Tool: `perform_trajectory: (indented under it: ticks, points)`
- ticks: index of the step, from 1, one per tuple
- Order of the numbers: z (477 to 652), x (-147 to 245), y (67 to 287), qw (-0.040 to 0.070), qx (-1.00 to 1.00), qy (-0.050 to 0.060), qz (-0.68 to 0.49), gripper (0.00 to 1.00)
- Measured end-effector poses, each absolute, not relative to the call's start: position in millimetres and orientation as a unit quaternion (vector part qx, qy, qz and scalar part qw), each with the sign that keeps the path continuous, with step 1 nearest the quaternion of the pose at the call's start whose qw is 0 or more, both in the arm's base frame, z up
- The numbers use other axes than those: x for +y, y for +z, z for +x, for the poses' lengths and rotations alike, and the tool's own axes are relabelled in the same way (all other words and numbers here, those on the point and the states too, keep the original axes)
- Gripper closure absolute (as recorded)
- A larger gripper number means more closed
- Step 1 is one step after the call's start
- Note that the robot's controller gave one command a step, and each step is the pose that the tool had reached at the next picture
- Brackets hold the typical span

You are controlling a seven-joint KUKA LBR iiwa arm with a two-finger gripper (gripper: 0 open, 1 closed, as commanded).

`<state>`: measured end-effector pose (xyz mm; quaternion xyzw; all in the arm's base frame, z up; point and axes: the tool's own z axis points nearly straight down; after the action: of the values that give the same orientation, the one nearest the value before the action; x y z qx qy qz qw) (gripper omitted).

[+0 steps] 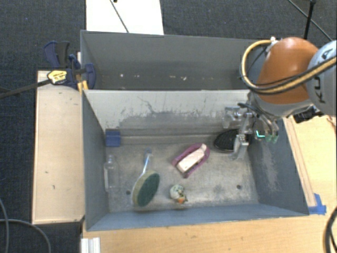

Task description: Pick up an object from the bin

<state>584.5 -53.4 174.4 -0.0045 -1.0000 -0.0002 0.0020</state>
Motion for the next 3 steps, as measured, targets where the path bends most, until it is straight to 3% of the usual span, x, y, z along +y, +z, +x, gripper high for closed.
perform_trajectory:
  ticks: [1, 2, 3]
  points:
    - [596.3, -100, 83, -0.008, -0.999, -0.001, -0.052, 0.0]
    - [586.5, -112, 75, -0.009, -0.98, -0.002, -0.197, 0.0]
    - [584.9, -112, 74, -0.007, -0.981, -0.001, -0.194, 1.0]
